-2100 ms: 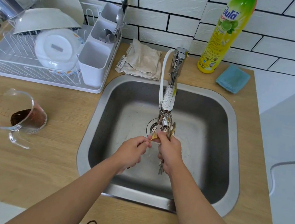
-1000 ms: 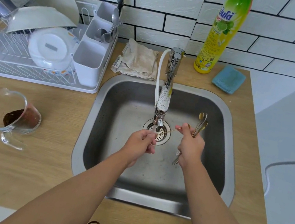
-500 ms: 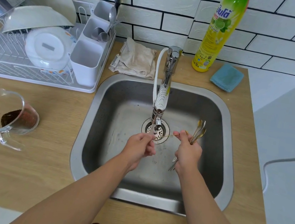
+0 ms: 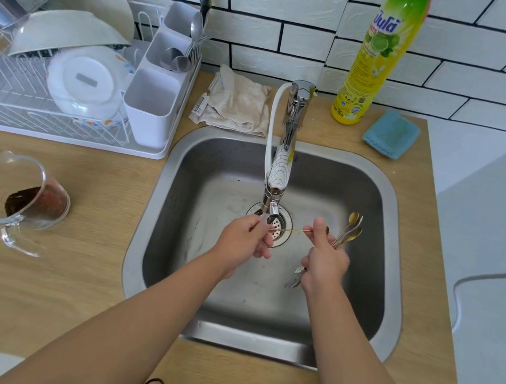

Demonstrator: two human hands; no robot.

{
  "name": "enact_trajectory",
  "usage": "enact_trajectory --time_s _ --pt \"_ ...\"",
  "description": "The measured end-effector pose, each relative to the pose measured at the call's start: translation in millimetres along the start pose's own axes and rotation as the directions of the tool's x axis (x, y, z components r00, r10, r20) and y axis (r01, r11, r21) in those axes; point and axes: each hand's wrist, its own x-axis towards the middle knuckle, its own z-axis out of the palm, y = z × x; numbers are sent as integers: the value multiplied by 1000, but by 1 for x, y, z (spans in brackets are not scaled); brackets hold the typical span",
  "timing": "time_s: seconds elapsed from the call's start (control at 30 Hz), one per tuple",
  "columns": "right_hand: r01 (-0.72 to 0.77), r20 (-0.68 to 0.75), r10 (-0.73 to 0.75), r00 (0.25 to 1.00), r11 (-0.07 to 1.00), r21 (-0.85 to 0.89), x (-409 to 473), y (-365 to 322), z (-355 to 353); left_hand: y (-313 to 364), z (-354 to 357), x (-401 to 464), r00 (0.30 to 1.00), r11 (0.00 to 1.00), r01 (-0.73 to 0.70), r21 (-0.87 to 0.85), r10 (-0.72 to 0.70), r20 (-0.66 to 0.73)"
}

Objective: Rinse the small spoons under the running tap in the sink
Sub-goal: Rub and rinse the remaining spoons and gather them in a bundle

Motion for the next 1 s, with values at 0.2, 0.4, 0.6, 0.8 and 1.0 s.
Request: enact_trajectory --time_s 0.2,0.4,0.6,0.8,1.0 --pt "-26 221 49 974 994 -105 -23 25 19 -3 -5 -3 999 992 47 -120 -48 -12" --pt "-10 364 96 926 973 -229 -29 39 18 -10 -48 -22 994 982 86 167 -97 55" --pt "-61 321 119 940 981 -184 -31 39 31 -5 -51 -30 991 990 126 71 -129 44" --pt "-40 371 131 919 970 -242 -35 38 34 -4 -49 -33 956 957 273 95 -281 83" --pt "-23 415 164 895 946 -324 -44 44 32 -8 -41 -35 954 957 282 59 -287 92"
